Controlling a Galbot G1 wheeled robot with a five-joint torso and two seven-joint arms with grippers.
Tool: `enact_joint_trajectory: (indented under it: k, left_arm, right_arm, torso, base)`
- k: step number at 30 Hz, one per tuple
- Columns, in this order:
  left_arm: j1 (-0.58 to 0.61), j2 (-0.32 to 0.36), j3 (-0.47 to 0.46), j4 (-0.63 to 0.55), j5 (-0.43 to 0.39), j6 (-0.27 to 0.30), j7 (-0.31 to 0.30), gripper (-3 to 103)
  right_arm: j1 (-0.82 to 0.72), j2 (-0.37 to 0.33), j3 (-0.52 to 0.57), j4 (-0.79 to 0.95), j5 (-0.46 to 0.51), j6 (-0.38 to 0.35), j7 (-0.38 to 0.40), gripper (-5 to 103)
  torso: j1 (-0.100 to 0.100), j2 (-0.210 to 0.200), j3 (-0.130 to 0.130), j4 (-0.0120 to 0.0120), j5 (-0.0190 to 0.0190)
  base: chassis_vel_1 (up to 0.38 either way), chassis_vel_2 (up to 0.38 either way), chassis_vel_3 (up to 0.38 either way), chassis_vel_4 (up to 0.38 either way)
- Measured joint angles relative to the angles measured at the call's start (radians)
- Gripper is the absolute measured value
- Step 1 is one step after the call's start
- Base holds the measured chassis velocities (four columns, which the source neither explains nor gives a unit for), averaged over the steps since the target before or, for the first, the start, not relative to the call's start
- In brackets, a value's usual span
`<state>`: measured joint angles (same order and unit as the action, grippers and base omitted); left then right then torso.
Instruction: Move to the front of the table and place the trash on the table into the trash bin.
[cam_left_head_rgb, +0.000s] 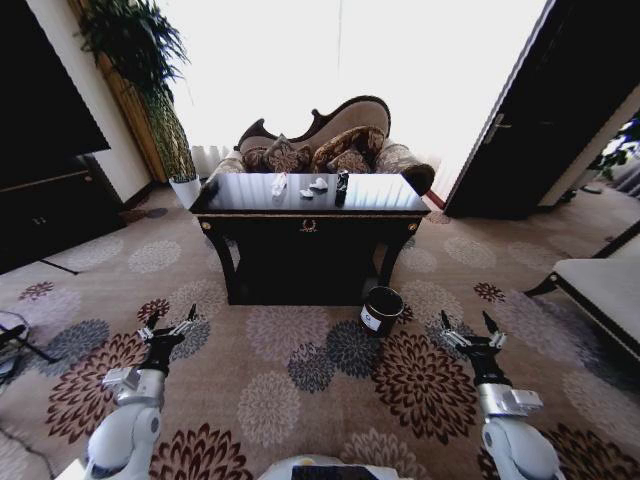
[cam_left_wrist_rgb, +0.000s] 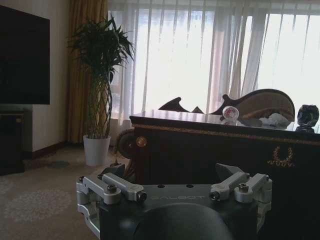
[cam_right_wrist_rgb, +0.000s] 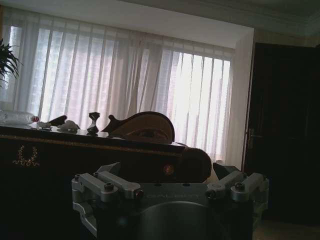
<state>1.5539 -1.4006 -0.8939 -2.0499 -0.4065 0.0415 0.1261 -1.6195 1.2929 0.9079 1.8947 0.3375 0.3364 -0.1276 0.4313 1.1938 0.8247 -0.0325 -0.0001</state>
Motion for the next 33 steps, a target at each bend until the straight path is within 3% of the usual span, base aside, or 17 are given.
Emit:
enact_joint_trajectory:
  k: [21,24,29,33]
  left_arm:
    - [0.002,-0.001,-0.008,0.003,0.004,-0.015,0.009,100]
    - [-0.005,0.015,-0.008,-0.02,-0.022,0.011,-0.003,100]
    - [-0.011,0.083,-0.039,-0.114,-0.108,0.107,-0.039,100]
    - [-0.014,0.127,-0.085,-0.157,-0.151,0.138,-0.045,100]
  right_arm:
    - [0.013,-0.002,0.001,0.007,0.004,-0.007,-0.005,100]
    - [0.023,-0.021,0.002,0.047,0.031,-0.045,0.013,100]
    - [0.035,-0.087,0.024,0.154,0.079,-0.141,0.064,100]
    - [0.035,-0.126,0.042,0.205,0.111,-0.178,0.085,100]
  torso:
    - [-0.001,0.0,0.0,0.0002,0.0]
    - [0.0,0.0,0.0,0.0002,0.0]
    - [0.0,0.0,0.0,0.0004,0.0]
    - [0.0,0.0,0.0,0.0004,-0.0005]
  base:
    - [-0.072,0.075,0.071,-0.07]
    - [-0.247,0.212,0.231,-0.253]
    - [-0.28,0.274,0.283,-0.282]
    - [-0.316,0.321,0.324,-0.321]
